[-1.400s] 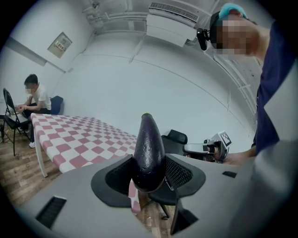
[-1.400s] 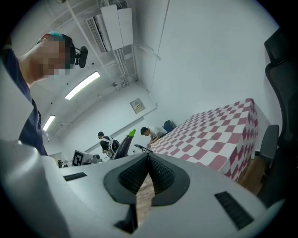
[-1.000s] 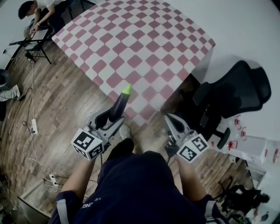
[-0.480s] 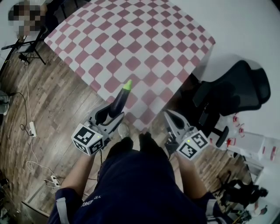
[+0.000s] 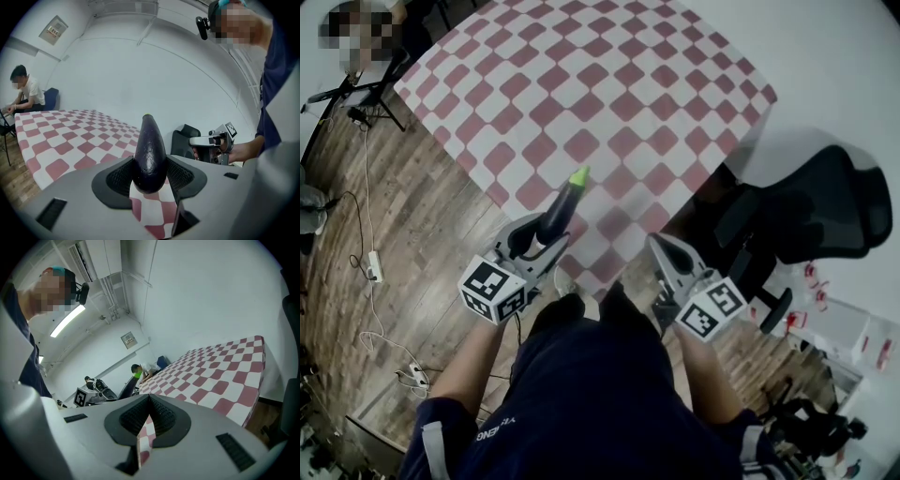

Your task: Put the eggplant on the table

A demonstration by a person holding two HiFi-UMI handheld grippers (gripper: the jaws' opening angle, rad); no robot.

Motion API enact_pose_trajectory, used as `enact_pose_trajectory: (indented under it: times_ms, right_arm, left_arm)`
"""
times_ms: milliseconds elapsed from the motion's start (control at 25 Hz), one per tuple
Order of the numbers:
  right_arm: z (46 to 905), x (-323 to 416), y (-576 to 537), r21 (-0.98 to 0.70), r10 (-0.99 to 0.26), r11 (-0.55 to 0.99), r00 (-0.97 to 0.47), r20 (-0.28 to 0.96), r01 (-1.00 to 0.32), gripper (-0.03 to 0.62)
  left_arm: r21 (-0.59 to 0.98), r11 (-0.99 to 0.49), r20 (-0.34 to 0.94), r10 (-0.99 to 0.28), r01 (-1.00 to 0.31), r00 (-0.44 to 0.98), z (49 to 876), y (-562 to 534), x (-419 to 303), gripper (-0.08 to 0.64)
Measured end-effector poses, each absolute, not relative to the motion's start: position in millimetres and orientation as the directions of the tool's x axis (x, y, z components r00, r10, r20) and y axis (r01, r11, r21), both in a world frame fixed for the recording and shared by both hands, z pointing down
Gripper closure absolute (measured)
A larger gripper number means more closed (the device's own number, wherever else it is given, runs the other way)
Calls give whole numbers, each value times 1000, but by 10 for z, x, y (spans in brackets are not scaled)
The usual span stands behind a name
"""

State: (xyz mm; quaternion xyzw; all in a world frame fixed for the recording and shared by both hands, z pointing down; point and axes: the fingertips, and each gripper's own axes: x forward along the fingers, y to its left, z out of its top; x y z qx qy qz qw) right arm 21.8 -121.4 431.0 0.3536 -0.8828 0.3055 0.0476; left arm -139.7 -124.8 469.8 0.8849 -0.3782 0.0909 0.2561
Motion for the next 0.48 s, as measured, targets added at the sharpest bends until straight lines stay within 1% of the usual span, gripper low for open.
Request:
enact_pose_trajectory:
  times_ms: [240,480]
  right_arm:
    - [4462,426,-1508,-530,-564,565,-764,312,-633,577]
    - [4592,606,-1713,-544,-542,560,-773,329,-624,577]
  left_arm:
    - [371,-562,396,-624,-739,674,4868,-1595,-1115,325]
    - [347,-563,467,-590,-750,659,5227,-1875,-819,325]
